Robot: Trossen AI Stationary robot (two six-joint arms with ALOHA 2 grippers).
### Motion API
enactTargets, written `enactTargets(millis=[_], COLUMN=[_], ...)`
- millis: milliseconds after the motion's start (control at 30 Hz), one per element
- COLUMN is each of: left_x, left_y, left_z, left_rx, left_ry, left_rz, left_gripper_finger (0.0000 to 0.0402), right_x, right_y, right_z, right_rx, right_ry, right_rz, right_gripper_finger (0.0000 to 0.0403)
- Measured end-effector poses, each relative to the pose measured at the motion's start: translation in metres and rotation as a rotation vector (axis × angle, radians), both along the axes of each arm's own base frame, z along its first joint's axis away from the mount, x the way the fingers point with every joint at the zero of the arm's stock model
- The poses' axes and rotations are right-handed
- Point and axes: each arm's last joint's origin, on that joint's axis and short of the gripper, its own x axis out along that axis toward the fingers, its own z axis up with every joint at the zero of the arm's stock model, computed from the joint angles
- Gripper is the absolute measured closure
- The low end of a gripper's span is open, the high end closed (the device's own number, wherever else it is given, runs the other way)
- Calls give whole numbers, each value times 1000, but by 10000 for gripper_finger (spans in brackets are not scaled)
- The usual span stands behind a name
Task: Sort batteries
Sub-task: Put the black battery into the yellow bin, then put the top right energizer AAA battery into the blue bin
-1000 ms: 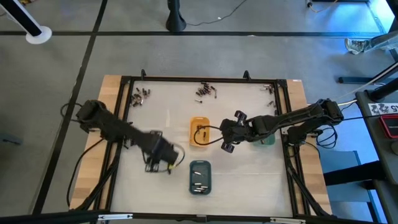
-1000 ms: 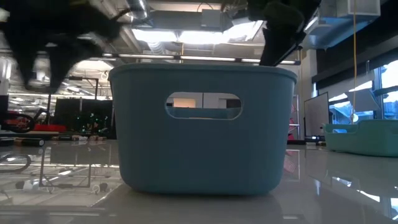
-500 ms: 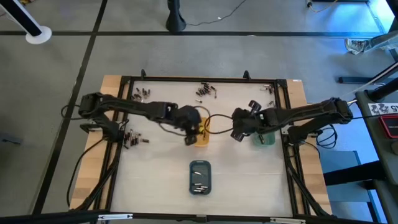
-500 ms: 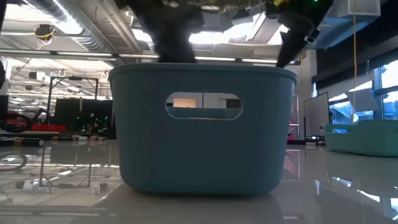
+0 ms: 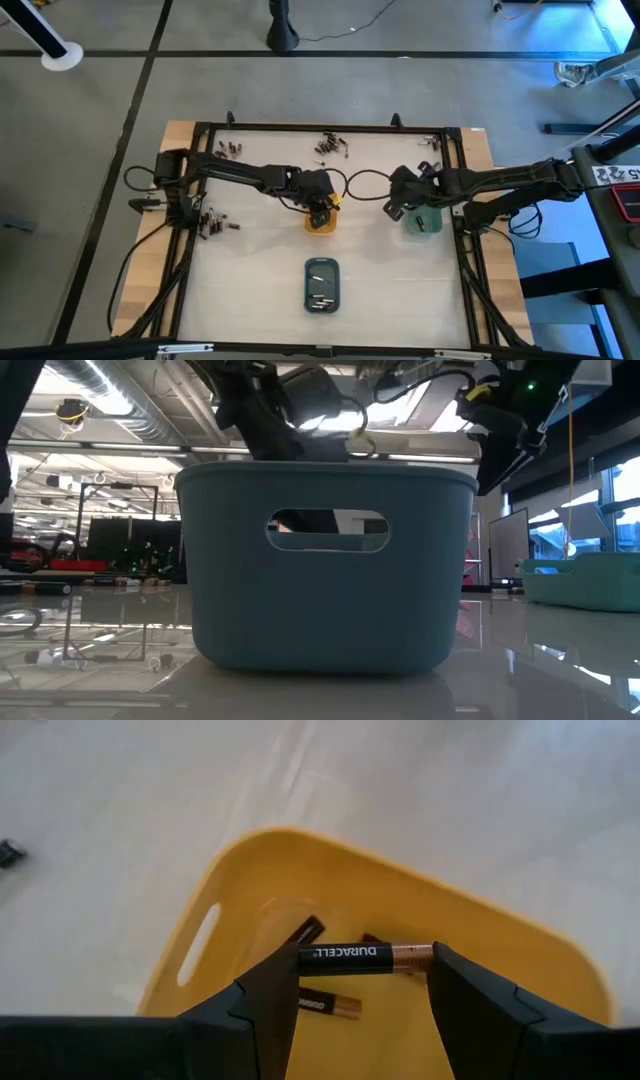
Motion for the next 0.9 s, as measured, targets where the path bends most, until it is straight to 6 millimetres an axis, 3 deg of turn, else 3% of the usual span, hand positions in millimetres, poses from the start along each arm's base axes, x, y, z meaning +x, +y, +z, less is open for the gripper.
enactTargets(millis=[467,900], left_x=[1,1], left_y=[1,0], left_z=[-9,-7], left_rx=[-12,-47], left_ry=[27,13], left_rz=[89,140], left_gripper_finger=[210,129], right_x=[1,1], right_y=[5,4], right_z=[-3,-3], right_rx=[224,207], right_ry=[-29,-40], right_rz=[-64,-93], right_gripper_finger=[323,323])
